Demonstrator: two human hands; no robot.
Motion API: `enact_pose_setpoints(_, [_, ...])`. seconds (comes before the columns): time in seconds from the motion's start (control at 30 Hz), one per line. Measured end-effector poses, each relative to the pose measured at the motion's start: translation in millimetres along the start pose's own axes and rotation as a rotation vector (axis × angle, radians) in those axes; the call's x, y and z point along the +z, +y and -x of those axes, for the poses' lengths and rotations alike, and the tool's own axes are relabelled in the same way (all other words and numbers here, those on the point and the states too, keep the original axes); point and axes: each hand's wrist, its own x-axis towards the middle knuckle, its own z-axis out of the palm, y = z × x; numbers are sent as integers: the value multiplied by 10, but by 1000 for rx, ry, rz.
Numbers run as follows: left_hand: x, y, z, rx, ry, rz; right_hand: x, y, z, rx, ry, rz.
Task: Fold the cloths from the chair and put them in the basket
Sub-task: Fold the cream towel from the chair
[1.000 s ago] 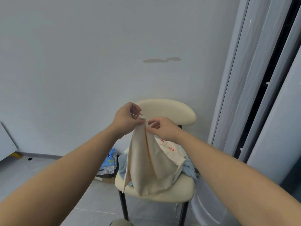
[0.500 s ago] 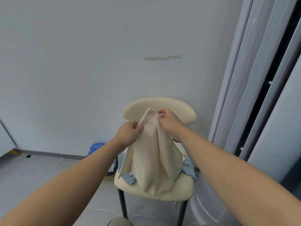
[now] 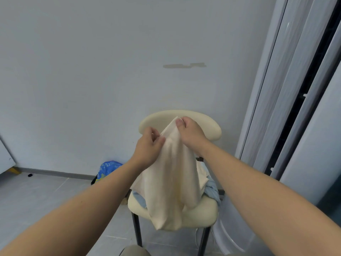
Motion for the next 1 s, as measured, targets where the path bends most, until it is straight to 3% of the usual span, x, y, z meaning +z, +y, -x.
enact_pose_setpoints(0.33, [-14, -20, 224, 36, 5, 19, -189, -372, -76, -199, 40, 103])
enact_pose_setpoints(0.5, [-68, -21, 207, 153, -189, -167, -279, -428, -121, -258, 84, 194])
enact_pose_setpoints(0.67, [-110, -104, 183, 49, -345, -323, -498, -490, -198, -283, 181, 261])
enact_pose_setpoints(0.77, [-146, -224, 204, -35, -324, -346, -627, -447, -259, -259, 269, 270])
enact_pose_setpoints(1.0, [-325, -299, 217, -37, -361, -515, -810, -139, -364, -67, 454, 205])
